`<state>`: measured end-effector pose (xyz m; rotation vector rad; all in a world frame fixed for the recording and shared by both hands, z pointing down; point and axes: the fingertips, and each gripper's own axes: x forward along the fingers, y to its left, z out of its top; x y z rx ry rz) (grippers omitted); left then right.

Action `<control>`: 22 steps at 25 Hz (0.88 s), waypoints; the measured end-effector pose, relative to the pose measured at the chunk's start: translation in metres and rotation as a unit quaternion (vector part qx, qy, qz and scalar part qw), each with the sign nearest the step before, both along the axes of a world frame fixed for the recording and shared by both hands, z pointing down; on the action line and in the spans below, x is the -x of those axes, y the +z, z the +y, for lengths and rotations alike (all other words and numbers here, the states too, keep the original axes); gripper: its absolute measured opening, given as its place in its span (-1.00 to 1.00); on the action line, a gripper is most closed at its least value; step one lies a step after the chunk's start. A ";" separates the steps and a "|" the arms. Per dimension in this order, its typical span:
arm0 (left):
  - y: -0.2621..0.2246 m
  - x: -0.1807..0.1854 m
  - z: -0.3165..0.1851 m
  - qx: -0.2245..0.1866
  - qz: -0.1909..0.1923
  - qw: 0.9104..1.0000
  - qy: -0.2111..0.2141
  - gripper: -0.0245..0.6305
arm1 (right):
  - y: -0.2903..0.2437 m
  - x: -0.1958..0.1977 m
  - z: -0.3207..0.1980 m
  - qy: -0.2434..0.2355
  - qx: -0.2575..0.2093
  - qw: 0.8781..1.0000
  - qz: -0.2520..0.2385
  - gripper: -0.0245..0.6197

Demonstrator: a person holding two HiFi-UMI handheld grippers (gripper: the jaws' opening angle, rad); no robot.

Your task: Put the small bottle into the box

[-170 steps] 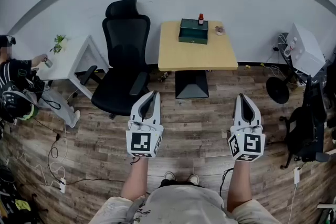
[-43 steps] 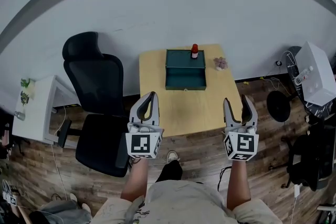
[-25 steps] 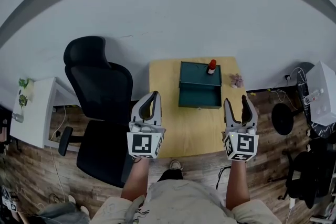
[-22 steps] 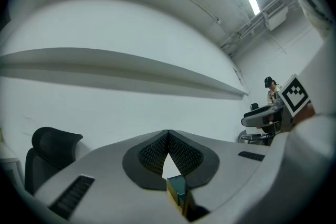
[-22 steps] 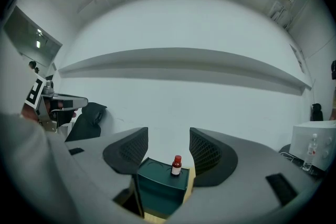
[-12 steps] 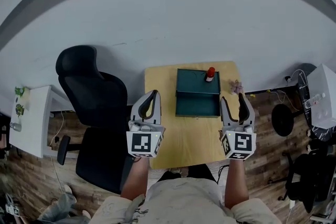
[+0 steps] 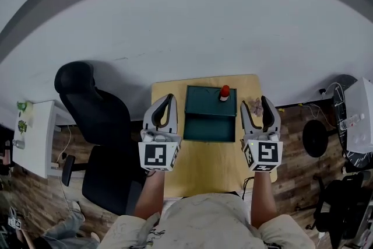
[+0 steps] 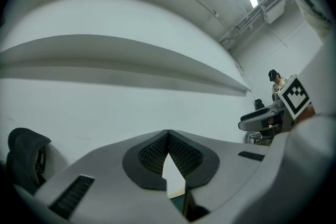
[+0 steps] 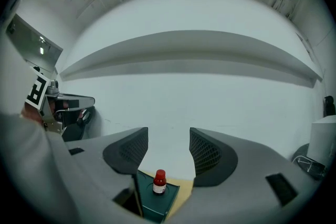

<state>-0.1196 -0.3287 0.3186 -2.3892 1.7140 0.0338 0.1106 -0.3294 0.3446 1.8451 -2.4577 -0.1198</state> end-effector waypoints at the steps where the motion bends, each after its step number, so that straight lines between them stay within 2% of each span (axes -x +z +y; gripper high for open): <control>1: 0.001 -0.004 -0.005 0.002 0.000 1.000 -0.001 -0.91 | 0.001 -0.003 -0.005 -0.003 0.001 1.000 0.000 -0.15; 10: 0.024 -0.020 -0.023 0.024 -0.009 1.000 -0.013 -0.91 | 0.026 -0.012 -0.035 -0.026 0.027 0.999 -0.003 -0.15; 22: 0.065 -0.029 -0.038 0.066 -0.020 0.997 -0.023 -0.90 | 0.070 0.006 -0.076 -0.068 0.072 0.995 -0.007 -0.15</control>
